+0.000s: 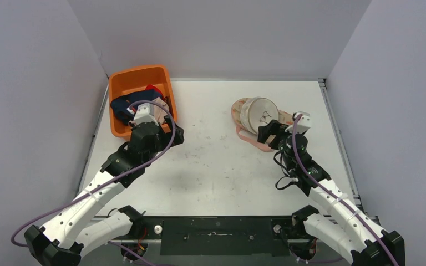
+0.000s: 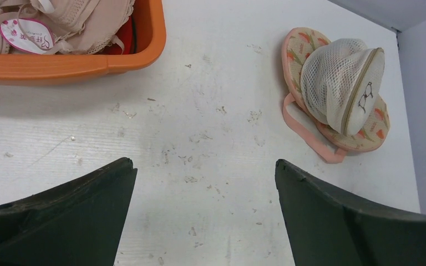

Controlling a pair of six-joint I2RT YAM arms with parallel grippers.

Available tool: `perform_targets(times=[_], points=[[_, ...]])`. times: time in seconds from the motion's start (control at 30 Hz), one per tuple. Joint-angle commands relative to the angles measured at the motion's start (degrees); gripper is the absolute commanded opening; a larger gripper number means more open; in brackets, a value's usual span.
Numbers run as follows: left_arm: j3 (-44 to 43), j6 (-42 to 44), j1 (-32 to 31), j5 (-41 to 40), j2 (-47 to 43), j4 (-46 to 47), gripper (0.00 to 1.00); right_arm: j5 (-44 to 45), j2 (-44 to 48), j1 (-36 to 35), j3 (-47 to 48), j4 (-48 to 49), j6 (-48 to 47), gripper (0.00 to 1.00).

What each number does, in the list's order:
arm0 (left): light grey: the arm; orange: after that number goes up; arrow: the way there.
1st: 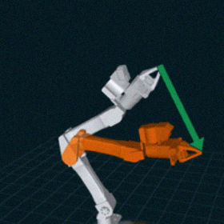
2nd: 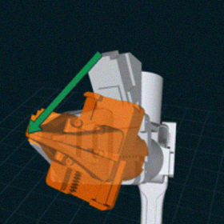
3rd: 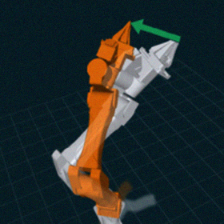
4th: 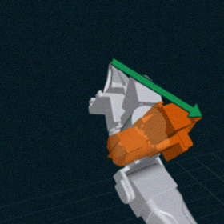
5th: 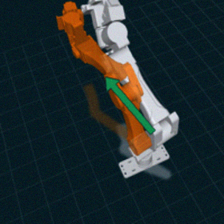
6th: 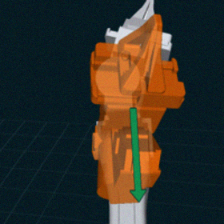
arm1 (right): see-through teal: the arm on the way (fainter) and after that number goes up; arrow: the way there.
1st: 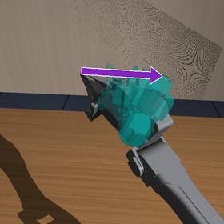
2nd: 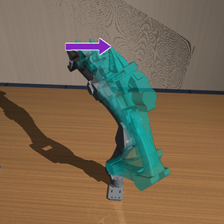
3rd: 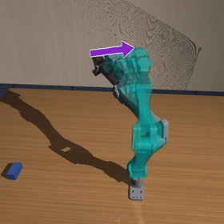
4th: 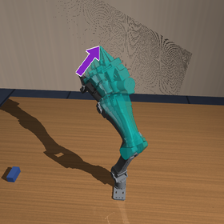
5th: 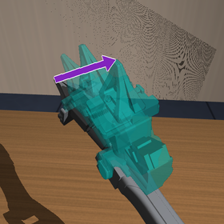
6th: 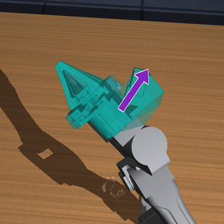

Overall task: Unzip the laundry bag and remove the bra
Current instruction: Pick up the laundry bag at the center of the board.

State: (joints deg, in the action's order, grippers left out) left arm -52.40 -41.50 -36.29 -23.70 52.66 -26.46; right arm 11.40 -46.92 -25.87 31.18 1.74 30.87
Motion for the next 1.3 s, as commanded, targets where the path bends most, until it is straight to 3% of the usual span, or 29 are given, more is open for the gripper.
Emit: perform_targets(times=[0.0,0.13,0.27,0.47,0.6,0.7,0.8,0.97,1.1,1.27], points=[[1.2,5.8,-0.2,2.1,-2.6,4.0,0.96,7.7,-2.9,0.1,7.3,-1.2,0.5,0.9],[2.3,9.5,-0.3,5.0,-5.7,6.6,0.96,11.8,-7.9,0.3,12.4,-0.2,1.0,0.95],[2.9,11.4,-0.2,4.4,-7.9,6.3,0.96,8.7,-16.8,0.9,19.7,0.3,-0.7,0.98],[4.2,10.5,-0.4,4.0,-9.5,3.8,0.96,6.6,-29.1,0.3,27.3,-4.4,-3.3,0.93],[4.9,10.6,-0.2,9.1,-9.1,9.1,0.96,7.8,-29.3,0.3,26.2,-4.1,-2.3,0.91],[1.9,8.7,-0.3,16.1,-2.3,15.6,0.96,8.4,-25.8,1.9,22.4,-3.9,-0.9,0.92],[-5.7,6.2,-1.5,22.4,10.0,18.3,0.96,5.3,-21.0,5.7,17.0,-3.6,1.6,0.93],[-12.6,2.5,-5.2,25.3,25.3,27.8,0.98,1.9,-12.2,10.5,9.9,-5.3,5.1,0.93],[-19.8,3.3,-6.4,26.7,36.2,29.4,1.0,0.9,-5.9,10.7,6.3,-7.8,6.4,0.93],[-27.6,4.0,-6.5,30.9,46.5,31.1,0.92,-1.4,0.1,10.7,4.0,-11.3,7.2,0.93]])
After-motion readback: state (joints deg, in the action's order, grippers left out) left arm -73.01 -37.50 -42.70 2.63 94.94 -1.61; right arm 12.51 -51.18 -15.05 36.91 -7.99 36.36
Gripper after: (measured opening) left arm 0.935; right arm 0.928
